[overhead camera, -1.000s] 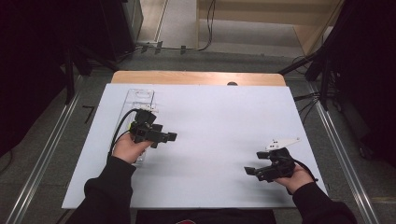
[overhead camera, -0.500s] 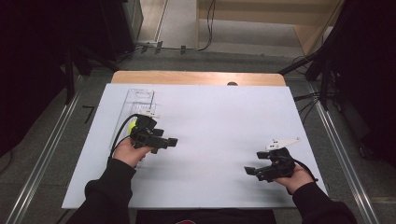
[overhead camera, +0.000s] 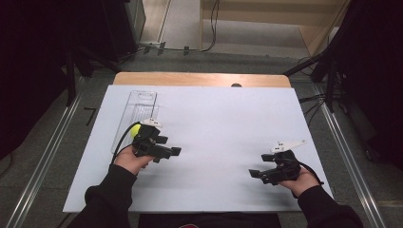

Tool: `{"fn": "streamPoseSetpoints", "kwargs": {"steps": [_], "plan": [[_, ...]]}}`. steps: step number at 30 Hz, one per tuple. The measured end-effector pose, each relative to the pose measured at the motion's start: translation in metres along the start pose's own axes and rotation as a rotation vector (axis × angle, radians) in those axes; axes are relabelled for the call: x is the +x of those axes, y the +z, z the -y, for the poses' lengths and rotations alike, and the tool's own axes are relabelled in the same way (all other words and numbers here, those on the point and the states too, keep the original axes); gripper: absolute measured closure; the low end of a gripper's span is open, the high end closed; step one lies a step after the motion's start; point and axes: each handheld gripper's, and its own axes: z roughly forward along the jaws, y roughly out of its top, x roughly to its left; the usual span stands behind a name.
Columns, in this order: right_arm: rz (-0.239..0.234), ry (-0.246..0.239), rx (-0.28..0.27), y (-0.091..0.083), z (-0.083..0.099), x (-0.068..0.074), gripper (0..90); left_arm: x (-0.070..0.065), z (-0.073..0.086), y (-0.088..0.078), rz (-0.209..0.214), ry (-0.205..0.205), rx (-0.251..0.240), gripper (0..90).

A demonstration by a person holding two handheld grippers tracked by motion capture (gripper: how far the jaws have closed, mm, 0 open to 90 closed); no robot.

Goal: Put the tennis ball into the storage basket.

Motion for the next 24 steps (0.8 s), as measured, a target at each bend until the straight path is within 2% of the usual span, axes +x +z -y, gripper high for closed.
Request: {"fn": "streamPoseSetpoints", "kwargs": {"steps": [5, 20, 24], "plan": [[0.000, 0.000, 0.000, 0.000, 0.000, 0.000, 13.7, -0.003, 0.005, 0.000, 0.004, 0.026, 0.012, 21.2], [0.000, -0.001, 0.002, 0.000, 0.000, 0.000, 13.7, -0.006, 0.016, -0.003, 0.030, 0.042, -0.003, 21.2], [0.000, -0.002, 0.002, 0.000, 0.000, 0.000, 13.7, -0.008, 0.019, -0.004, 0.031, 0.061, 0.001, 21.2]]}}
